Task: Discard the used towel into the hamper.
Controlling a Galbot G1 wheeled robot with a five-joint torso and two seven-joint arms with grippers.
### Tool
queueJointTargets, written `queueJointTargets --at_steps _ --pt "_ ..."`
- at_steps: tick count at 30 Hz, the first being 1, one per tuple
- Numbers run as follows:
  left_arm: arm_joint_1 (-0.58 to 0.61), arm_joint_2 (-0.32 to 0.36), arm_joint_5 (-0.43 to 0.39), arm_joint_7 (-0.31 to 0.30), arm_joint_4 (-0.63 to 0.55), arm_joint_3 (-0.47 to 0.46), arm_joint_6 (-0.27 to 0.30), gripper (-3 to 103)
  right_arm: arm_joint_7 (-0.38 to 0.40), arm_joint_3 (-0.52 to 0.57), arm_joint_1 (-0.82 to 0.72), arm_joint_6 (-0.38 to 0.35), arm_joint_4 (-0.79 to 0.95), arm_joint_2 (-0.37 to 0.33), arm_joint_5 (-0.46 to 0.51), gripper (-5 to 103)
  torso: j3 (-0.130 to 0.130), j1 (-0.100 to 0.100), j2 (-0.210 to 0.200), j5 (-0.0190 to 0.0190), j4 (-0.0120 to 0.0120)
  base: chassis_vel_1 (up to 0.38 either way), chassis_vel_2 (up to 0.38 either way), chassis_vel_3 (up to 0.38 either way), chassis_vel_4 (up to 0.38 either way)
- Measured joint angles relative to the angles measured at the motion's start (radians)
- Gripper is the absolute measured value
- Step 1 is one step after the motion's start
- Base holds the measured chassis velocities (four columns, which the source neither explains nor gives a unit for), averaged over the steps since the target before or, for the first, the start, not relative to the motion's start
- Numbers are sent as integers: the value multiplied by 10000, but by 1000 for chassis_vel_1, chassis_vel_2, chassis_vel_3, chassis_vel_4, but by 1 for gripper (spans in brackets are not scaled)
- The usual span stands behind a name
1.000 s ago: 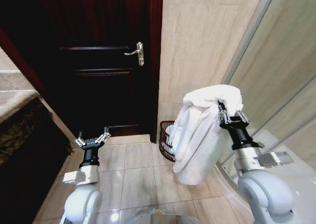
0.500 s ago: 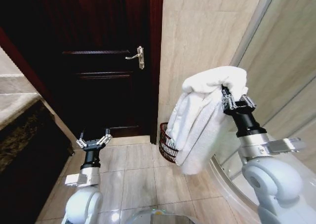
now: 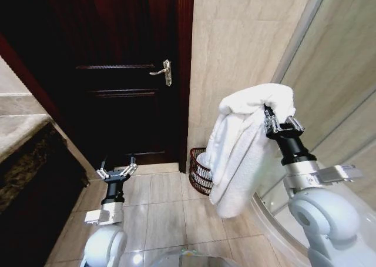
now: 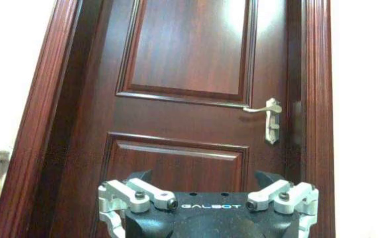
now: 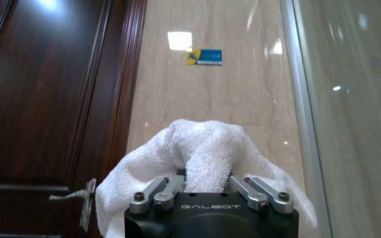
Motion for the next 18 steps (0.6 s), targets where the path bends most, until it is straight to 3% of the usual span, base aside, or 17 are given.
queueJointTargets --at_steps 6,18 --pt "172 -111 314 26 -167 -120 -288 100 63 -142 609 -244 -204 65 72 21 92 90 183 3 0 0 0 0 0" --pt "442 -65 482 55 -1050 177 -126 100 220 -269 1650 -293 -911 -365 706 21 72 83 155 3 0 0 0 0 0"
